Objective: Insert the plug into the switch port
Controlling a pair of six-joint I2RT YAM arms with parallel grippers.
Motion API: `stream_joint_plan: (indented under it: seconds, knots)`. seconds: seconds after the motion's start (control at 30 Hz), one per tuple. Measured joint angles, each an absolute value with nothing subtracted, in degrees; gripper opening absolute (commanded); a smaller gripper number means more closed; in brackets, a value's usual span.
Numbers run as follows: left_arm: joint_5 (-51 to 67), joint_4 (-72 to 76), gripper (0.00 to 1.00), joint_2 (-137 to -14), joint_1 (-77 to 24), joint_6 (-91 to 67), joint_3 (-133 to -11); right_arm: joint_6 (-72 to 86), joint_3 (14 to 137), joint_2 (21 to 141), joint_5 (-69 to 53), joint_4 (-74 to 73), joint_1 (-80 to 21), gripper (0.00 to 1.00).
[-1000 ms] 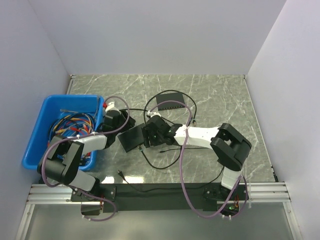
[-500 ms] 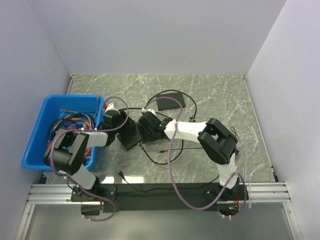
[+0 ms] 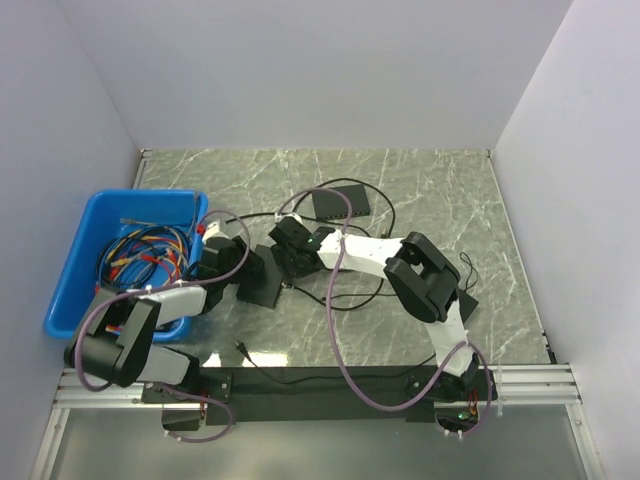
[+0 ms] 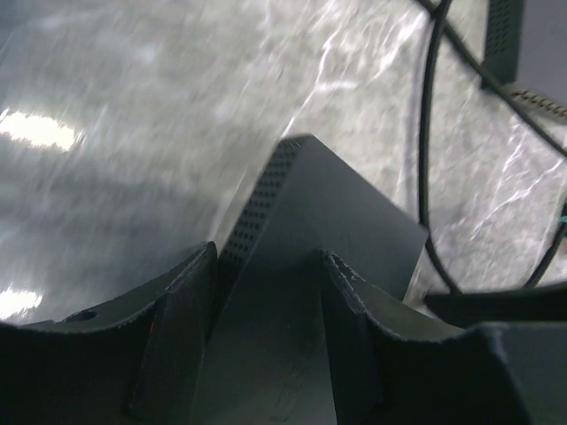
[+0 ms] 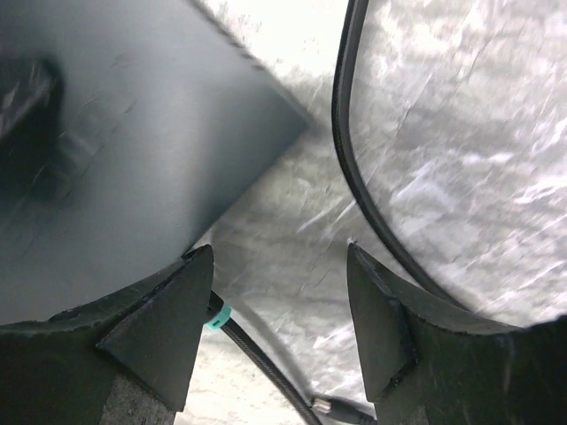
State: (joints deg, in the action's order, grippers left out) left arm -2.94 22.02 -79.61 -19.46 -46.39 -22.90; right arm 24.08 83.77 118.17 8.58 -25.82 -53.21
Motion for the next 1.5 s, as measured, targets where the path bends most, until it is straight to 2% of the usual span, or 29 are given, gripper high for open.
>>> stream_joint_plan:
  seconds: [0.4, 0.63, 0.83, 1.07, 1.27, 1.5]
  knots:
    - [-10.7, 4.4, 0.57, -70.7, -21.6, -47.2, -24.0, 19.6, 89.8, 122.5, 8.3, -24.5, -53.3, 0.7]
    - [-15.6, -5.3, 0.57, -68.8, -21.8, -45.6, -27.3, 19.6, 96.5, 126.2, 7.1, -25.5, -54.1, 0.69]
    - [-16.6, -11.4, 0.58, -67.6, -22.4, -44.1, -29.6, 19.6, 96.6, 126.1, 7.1, -25.1, -54.4, 0.69]
    - [-16.6, -11.5, 0.58, -65.6, -23.2, -42.6, -31.7, 19.9, 91.9, 119.5, 7.8, -25.4, -55.1, 0.7]
    - [-16.6, -9.0, 0.58, -64.8, -23.2, -42.6, -33.4, 19.9, 91.7, 108.9, 9.4, -26.2, -53.9, 0.7]
    - [-16.4, -9.0, 0.57, -62.6, -23.2, -42.4, -33.4, 20.6, 89.2, 101.9, 13.2, -27.0, -43.1, 0.68]
